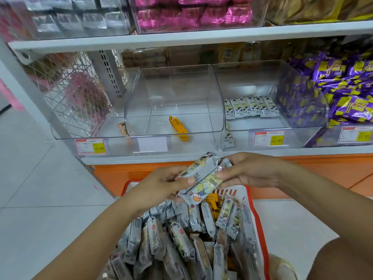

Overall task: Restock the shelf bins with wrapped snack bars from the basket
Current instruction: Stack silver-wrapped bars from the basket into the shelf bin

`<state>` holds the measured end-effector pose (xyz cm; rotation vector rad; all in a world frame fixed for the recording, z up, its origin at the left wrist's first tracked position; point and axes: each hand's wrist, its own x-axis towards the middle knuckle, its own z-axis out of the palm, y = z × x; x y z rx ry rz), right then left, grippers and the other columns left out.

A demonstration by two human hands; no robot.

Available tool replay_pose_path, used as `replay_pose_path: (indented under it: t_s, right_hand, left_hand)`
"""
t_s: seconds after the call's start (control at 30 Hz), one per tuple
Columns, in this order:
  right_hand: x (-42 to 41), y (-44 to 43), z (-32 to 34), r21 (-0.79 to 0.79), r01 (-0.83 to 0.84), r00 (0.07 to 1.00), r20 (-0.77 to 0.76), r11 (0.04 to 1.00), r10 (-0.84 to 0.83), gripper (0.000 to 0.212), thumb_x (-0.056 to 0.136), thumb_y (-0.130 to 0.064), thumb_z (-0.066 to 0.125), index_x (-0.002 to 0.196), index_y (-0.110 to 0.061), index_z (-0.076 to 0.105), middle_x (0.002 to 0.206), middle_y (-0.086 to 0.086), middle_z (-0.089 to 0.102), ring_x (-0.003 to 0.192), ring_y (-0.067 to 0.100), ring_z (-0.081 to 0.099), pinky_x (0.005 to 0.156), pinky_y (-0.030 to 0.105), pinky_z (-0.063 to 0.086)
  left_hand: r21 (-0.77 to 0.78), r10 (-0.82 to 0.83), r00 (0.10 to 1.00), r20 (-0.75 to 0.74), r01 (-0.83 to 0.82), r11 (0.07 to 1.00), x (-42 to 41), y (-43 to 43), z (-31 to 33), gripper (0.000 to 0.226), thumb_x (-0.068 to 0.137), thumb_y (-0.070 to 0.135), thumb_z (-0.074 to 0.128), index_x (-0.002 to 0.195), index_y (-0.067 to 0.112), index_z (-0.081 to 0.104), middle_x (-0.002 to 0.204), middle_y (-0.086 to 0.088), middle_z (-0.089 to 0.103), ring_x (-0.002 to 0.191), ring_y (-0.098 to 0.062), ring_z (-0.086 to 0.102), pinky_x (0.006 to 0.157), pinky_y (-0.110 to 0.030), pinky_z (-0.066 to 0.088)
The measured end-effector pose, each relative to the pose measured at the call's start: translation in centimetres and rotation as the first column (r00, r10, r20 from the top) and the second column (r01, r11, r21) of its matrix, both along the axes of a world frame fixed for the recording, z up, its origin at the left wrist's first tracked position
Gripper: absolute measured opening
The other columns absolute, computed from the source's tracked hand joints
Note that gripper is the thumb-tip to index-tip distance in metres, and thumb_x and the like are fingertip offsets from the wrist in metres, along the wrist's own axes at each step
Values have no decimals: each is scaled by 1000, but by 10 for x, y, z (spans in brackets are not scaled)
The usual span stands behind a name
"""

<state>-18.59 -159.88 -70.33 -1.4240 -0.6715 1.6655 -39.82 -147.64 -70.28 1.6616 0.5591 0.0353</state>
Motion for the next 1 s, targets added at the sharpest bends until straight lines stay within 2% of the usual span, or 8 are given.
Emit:
replay_pose_path:
  t_s: [0.23,0.4,0.5,0.6,0.77,0.83,0.9,1.0]
  right_hand:
    - [-4,1,3,11,141,990,7,990,-141,45,82,0,66,125,3,54,114,18,69,108,31,65,87,31,55]
    - [-11,0,9,52,244,969,30,968,-245,40,77,-8,70,115,-3,57,97,18,73,79,23,72,63,22,58]
    - [-15,-1,12,74,248,968,26,966,-251,36,75,-12,71,108,-4,59,93,16,74,78,21,72,64,21,58]
    - [-19,-3,15,100,263,962,45,960,-268,31,82,-7,68,111,-2,57,92,15,74,81,22,72,68,22,59]
    - [-24,-9,24,144,181,951,226,973,-210,59,71,-19,76,121,-8,47,108,11,71,93,24,70,74,24,58]
    - [-17,-14,38,191,2,795,595,982,-117,73,64,-32,82,124,-28,42,125,-4,58,103,12,64,84,25,55]
    - [-11,-20,50,214,-234,462,883,948,-86,88,60,-42,86,127,-51,30,134,-24,39,119,-1,47,97,23,45]
    - [-14,-21,43,105,-593,91,994,798,-63,89,72,-43,79,137,-57,20,148,-31,15,141,-8,5,115,22,15]
  left_hand:
    - [-135,30,1000,3,-29,990,11,3,5,37,79,32,62,115,28,65,114,8,69,106,-10,64,78,-22,55]
    - [-135,108,994,-8,-108,985,15,4,9,35,65,27,74,99,23,71,96,4,72,83,-7,66,71,-18,54]
    - [-108,135,989,-52,-140,984,16,2,6,31,67,25,76,96,20,68,91,5,71,76,-4,65,60,-15,49]
    - [-150,71,994,-89,-83,985,15,0,7,35,73,23,73,107,19,66,101,3,73,89,-10,70,69,-21,54]
    - [-186,13,993,-114,-35,982,14,-1,11,45,68,26,73,110,10,68,105,-6,73,97,-20,69,86,-36,56]
    - [-164,-5,991,-137,-18,986,14,0,13,44,69,25,73,109,8,68,103,-6,73,94,-16,70,80,-29,57]
    - [-138,-13,986,-164,-10,990,14,2,17,36,75,20,72,107,6,68,98,-4,74,85,-10,70,68,-20,54]
    - [-71,-59,979,-196,46,996,13,2,21,29,76,23,73,103,11,70,93,1,74,83,-6,67,66,-18,49]
